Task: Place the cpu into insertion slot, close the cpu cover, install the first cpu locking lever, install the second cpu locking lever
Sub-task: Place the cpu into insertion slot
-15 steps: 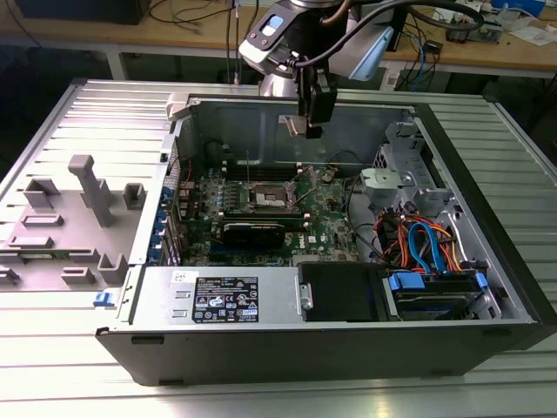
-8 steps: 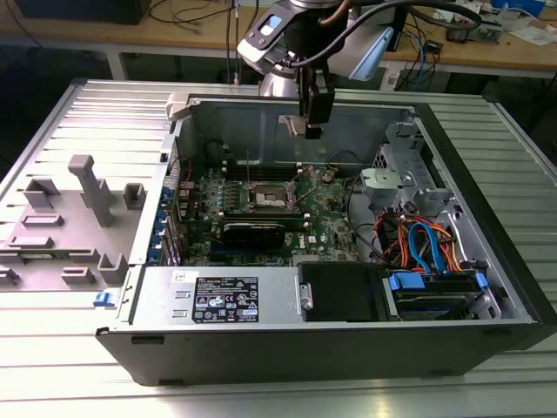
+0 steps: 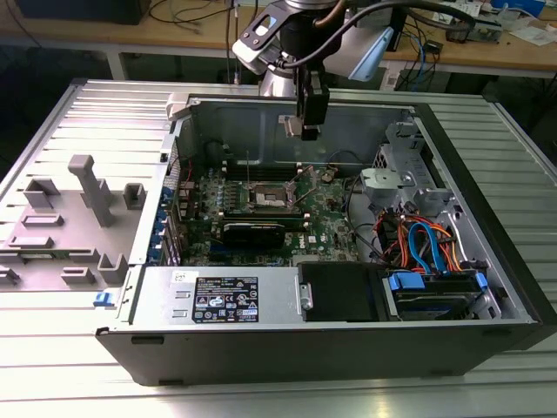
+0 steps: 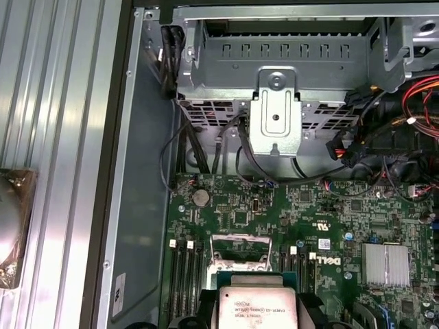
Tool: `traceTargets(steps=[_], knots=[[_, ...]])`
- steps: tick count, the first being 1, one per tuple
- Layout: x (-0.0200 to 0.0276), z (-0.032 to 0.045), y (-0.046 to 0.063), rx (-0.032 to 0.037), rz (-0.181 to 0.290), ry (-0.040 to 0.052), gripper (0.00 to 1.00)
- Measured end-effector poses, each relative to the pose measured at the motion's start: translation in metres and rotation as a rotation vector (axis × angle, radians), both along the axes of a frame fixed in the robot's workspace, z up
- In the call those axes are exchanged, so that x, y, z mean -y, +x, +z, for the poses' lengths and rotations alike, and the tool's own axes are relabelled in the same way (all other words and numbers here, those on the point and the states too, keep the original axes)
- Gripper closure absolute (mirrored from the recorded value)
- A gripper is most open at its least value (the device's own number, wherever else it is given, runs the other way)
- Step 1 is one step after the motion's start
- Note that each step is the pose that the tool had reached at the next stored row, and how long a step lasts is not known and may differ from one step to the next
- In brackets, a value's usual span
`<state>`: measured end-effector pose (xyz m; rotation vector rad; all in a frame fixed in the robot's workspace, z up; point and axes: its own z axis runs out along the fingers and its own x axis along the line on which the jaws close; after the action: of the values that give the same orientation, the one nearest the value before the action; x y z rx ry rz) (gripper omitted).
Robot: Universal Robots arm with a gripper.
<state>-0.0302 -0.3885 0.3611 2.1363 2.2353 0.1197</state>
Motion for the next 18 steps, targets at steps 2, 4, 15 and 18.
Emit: traceTargets(steps=[2,4,15,18], knots=[[0.0000,0.0000,-0.0001,0.0000,0.000,0.0000,0.46],[0.0000,0.0000,-0.0001,0.0000,0.000,0.0000,0.46],[0.0000,-0.0058,-0.0001,0.0000,0.000,0.0001,0.46],[0.0000,-0.0078,-0.0001,0.0000,0.000,0.0000,0.46]])
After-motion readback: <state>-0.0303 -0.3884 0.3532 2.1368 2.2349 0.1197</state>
